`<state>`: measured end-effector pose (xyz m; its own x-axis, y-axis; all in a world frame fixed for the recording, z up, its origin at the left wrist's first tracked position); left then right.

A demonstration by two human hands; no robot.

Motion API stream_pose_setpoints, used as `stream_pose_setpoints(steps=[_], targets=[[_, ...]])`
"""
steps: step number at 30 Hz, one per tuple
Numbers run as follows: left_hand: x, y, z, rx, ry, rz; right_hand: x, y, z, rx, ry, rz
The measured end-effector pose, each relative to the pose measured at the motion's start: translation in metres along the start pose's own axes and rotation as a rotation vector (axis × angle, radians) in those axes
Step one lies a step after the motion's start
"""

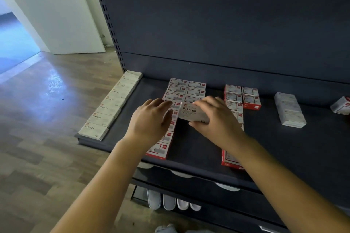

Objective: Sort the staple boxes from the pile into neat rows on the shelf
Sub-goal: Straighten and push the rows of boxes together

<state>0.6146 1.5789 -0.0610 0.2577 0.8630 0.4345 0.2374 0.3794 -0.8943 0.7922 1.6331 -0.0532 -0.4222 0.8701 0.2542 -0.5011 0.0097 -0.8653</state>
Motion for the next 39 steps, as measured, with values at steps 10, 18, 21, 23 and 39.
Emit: stream_pose_setpoints(steps=[10, 18, 21, 23, 39], targets=[[-0.01, -0.008, 0.078, -0.001, 0.029, 0.153, 0.043, 0.038, 0.046, 0.085, 0.112, 0.083], [0.002, -0.014, 0.154, -0.074, 0.239, 0.227, 0.094, 0.092, 0.105, 0.049, 0.173, 0.128], [0.008, -0.01, 0.172, -0.008, 0.29, 0.232, 0.104, 0.103, 0.116, 0.029, 0.182, 0.125], [0.015, -0.009, 0.173, -0.006, 0.314, 0.257, 0.109, 0.108, 0.121, 0.011, 0.192, 0.138], [0.105, 0.069, 0.22, -0.136, 0.112, 0.421, 0.148, 0.116, 0.095, -0.178, 0.337, 0.027]])
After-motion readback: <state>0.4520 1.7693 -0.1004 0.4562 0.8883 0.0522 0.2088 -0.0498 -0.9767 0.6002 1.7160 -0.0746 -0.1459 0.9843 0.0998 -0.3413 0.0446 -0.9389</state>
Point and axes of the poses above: each hand's wrist, its own x-axis towards the middle knuckle, its own y-axis out of the palm, z = x × y, the point moved 1 cm from there along x, towards the middle knuckle, and after that the axes turned 13 degrees about y, right-handed, at the moved point
